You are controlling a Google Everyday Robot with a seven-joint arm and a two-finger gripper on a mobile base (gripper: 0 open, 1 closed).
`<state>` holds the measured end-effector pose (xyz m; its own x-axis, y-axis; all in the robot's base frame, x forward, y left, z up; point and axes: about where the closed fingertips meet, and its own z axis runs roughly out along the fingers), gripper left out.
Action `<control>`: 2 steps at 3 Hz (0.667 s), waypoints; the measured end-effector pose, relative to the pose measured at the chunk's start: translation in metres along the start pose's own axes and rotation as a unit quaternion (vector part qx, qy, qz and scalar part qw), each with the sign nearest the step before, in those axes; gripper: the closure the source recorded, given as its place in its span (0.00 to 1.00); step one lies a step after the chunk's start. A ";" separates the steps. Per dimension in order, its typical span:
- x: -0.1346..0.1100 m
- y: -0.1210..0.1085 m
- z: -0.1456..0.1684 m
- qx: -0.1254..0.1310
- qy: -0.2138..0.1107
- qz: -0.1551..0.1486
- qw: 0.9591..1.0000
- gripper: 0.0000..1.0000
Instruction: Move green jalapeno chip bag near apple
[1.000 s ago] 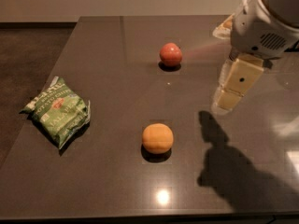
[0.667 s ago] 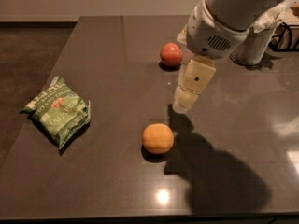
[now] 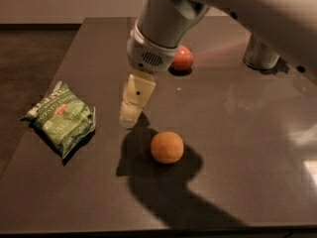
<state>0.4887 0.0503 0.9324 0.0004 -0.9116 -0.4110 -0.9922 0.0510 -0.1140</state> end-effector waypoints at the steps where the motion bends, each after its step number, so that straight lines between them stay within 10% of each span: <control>1: -0.043 0.012 0.028 -0.015 -0.011 -0.020 1.000 0.00; 2: -0.075 0.019 0.059 -0.026 -0.011 -0.037 0.999 0.00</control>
Offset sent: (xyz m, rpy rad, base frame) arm -0.0110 0.1524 -0.0485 -0.0070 0.0204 0.1397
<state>0.4771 0.1438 0.9083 0.0759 -0.9031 -0.4227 -0.9944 -0.0374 -0.0985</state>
